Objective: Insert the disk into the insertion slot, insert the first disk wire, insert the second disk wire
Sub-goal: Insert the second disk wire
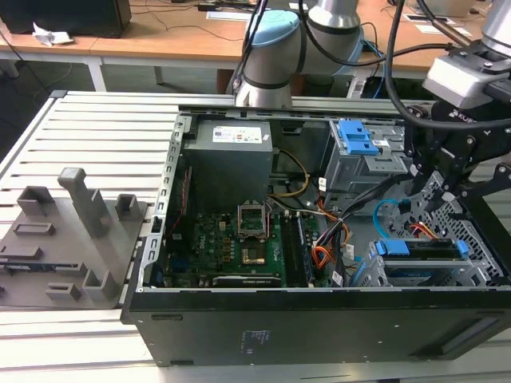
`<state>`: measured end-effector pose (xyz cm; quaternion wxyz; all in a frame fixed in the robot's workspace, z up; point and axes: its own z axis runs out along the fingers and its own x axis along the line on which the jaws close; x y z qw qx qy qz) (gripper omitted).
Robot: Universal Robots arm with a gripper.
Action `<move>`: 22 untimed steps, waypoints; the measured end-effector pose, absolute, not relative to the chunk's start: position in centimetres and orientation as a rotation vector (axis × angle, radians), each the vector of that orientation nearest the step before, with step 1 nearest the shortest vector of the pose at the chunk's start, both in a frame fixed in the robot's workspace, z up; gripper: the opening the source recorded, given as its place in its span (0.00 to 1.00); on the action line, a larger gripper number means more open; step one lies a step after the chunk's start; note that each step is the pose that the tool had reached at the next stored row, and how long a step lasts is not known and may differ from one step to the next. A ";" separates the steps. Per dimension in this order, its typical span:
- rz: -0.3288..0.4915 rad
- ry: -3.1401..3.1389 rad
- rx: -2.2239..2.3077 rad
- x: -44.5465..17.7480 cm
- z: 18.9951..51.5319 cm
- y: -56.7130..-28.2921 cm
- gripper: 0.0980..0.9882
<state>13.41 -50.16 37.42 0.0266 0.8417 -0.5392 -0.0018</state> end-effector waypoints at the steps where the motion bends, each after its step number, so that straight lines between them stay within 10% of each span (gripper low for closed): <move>1: -0.004 -1.668 2.598 12.8 37.1 -50.2 0.30; 13: -0.001 -1.761 2.528 12.0 35.9 -50.1 0.30; 17: -0.001 -1.761 2.529 12.0 35.9 -50.1 0.07; 22: -0.001 -1.761 2.529 12.0 35.9 -50.2 0.07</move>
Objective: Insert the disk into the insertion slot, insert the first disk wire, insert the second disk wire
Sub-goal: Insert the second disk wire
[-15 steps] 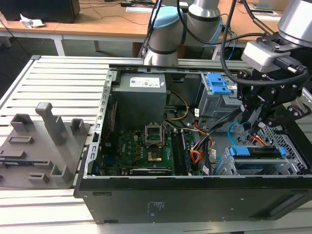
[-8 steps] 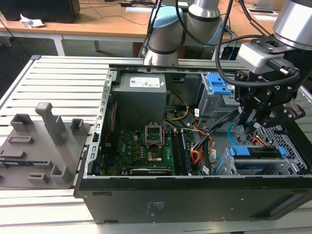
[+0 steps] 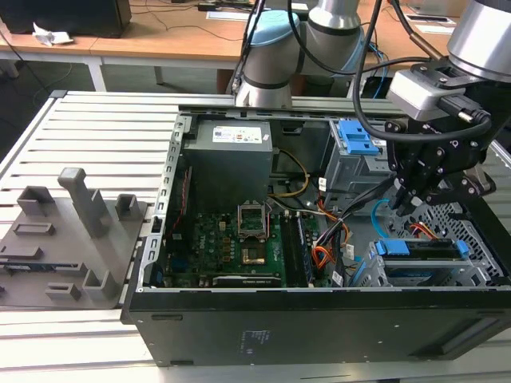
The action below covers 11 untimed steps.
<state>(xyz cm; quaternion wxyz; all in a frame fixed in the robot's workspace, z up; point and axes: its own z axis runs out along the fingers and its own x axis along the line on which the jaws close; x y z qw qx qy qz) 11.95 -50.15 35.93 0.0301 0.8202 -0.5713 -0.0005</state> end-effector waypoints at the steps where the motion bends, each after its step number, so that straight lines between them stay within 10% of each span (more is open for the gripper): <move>1: -0.001 -1.761 2.528 12.0 35.9 -50.3 0.07; 11: -0.010 -1.774 2.528 12.1 35.7 -53.5 0.07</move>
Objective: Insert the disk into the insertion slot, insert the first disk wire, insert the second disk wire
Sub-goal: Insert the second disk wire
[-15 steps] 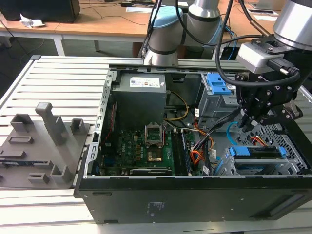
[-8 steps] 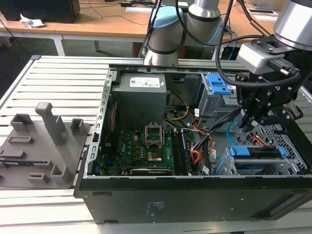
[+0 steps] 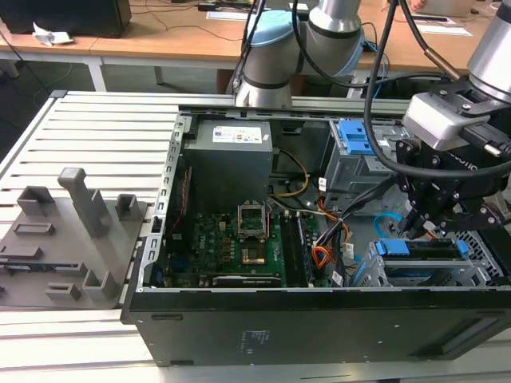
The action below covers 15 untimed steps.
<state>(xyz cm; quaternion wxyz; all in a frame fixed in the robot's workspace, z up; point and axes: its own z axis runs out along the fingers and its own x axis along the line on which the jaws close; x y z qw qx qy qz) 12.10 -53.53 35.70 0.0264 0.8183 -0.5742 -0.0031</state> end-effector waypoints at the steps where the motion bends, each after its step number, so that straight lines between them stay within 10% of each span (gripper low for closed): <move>1: -0.012 -1.784 2.524 12.1 35.6 -53.5 0.07; 15: -0.020 -2.095 2.272 12.2 35.3 -53.5 0.07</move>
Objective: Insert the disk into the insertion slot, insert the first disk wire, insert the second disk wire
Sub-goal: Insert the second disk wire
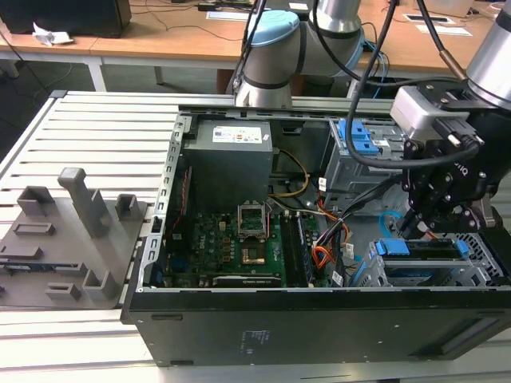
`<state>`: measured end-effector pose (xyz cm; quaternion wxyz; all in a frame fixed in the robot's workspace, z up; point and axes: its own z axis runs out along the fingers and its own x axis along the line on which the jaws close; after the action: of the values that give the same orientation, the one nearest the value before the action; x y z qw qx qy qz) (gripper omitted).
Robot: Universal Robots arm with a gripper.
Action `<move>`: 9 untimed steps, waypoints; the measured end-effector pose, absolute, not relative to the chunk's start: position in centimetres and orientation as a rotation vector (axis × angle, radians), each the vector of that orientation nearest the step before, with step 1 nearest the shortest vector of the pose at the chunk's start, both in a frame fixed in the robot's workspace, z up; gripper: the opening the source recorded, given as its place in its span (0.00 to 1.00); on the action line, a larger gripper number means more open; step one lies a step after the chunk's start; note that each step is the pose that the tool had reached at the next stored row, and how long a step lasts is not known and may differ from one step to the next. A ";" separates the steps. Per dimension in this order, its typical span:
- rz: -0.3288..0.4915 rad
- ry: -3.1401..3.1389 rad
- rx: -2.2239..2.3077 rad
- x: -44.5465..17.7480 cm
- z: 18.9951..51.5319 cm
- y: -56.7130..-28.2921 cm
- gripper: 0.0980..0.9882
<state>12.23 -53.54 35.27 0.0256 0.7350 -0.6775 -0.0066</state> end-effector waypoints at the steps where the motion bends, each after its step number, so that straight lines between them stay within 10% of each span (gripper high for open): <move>1: -0.021 -2.111 2.257 12.2 35.3 -53.5 0.07; 9: -0.021 -2.113 2.255 13.6 35.0 -53.5 0.07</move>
<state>13.64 -53.54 35.04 0.0255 0.7294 -0.6835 -0.0068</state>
